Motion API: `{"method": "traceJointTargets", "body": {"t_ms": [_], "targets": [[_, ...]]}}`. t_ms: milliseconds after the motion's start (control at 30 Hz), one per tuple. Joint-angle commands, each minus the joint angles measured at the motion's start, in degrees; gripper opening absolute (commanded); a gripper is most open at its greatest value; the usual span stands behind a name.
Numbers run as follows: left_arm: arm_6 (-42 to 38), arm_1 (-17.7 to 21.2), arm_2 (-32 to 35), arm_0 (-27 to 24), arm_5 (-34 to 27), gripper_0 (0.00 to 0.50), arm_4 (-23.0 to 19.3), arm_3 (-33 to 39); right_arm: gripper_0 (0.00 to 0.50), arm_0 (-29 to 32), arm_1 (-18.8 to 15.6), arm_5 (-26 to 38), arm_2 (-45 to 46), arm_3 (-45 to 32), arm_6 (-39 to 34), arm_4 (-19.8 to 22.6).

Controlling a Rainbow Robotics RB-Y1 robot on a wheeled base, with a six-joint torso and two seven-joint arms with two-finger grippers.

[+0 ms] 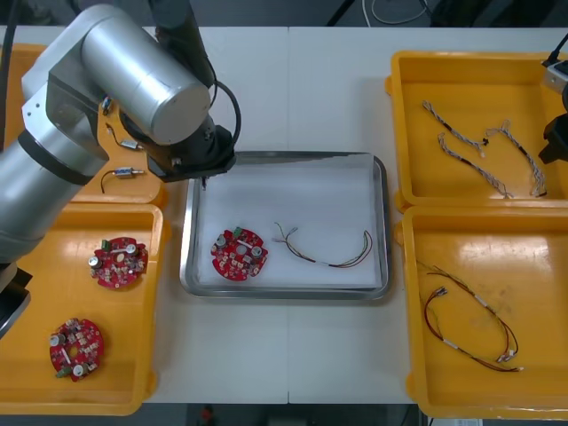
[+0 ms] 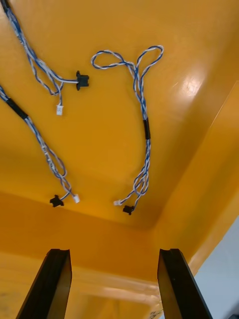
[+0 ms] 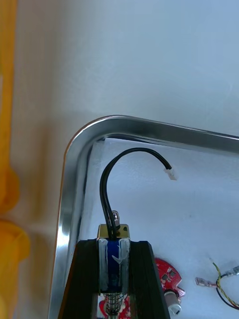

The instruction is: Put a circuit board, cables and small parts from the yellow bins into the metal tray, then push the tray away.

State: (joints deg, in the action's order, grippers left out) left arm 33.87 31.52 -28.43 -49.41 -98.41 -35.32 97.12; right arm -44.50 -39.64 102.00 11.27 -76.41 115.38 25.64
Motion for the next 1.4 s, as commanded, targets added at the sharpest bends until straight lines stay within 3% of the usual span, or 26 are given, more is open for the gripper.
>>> {"method": "traceJointTargets", "body": {"t_ms": [33,533,733,767,800,833,867,1400], "targets": [[2.8,-0.7,-3.2,1.7,4.3,0.002,1.9,0.8,0.500,-5.8,-2.5,-4.4,1.9,5.7,1.6,-1.3],[0.5,-0.8,-8.6,3.1,11.5,0.002,5.4,-2.0,0.500,-11.0,-1.7,-21.2,1.8,22.5,4.1,-0.4],[-0.1,-0.7,-9.3,3.1,13.3,0.010,5.9,-2.8,0.500,-11.0,-1.1,-24.0,1.8,25.4,4.1,-0.2],[-0.2,-0.8,-9.3,3.1,13.4,0.101,6.0,-2.8,0.500,-11.0,-0.7,-24.9,1.8,26.2,3.9,0.1],[-0.4,-0.8,-9.3,3.1,13.4,0.284,6.1,-2.8,0.500,-11.0,-0.5,-26.0,1.8,26.9,3.8,0.3],[-0.5,-0.7,-9.3,3.0,13.4,0.356,6.1,-2.8,0.500,-11.0,-0.4,-26.5,1.8,27.3,3.8,0.5],[-0.7,-0.7,-9.3,3.0,13.4,0.496,6.3,-2.8,0.500,-11.0,-0.2,-27.6,1.7,28.2,3.6,0.6],[-2.8,-0.7,-8.0,2.7,11.5,0.500,6.6,-0.1,0.500,-11.0,2.5,-33.2,0.4,34.6,0.8,1.1]]}}
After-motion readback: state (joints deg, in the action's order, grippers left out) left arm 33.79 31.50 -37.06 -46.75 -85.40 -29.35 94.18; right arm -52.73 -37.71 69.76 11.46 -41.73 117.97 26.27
